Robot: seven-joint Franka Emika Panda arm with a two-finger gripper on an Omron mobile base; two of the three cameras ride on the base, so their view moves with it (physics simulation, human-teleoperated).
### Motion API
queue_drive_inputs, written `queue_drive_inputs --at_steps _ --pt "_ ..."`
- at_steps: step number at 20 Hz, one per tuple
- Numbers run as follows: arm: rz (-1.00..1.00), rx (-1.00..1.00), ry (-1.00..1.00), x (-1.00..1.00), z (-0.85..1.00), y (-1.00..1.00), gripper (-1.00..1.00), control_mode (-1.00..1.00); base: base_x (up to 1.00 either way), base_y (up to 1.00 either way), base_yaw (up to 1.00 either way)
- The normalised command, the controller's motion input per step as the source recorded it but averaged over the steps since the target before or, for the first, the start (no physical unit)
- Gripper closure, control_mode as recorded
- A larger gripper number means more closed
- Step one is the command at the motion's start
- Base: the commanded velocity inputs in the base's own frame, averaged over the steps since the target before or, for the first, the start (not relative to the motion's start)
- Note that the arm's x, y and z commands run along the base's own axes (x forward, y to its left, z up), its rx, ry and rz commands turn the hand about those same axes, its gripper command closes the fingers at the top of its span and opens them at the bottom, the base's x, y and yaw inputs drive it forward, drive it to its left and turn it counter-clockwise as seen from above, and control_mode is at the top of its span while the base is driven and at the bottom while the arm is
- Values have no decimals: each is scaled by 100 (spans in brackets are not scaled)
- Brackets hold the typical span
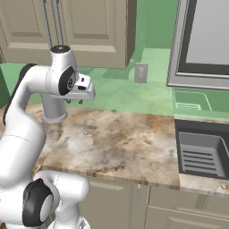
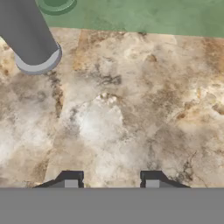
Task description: Move the ketchup and shaker from the cabinet to the dining counter.
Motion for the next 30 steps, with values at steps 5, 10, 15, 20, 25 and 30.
queue_drive_inputs --at_steps 5,10,15,20,25,30 --pt "0 2 -8 -41 0 0 -100 -100 0 0 0" --pt "-10 12 -31 -54 7 0 -100 -100 0 0 0" --pt "-8 8 -30 -15 47 4 -100 -100 0 0 0" --pt "-14 0 -17 0 64 32 -100 -100 0 0 0" --pt "-15 -1 -9 5 70 17 -100 -100 0 0 0" --pt "-9 0 -7 11 56 2 -100 -100 0 0 0"
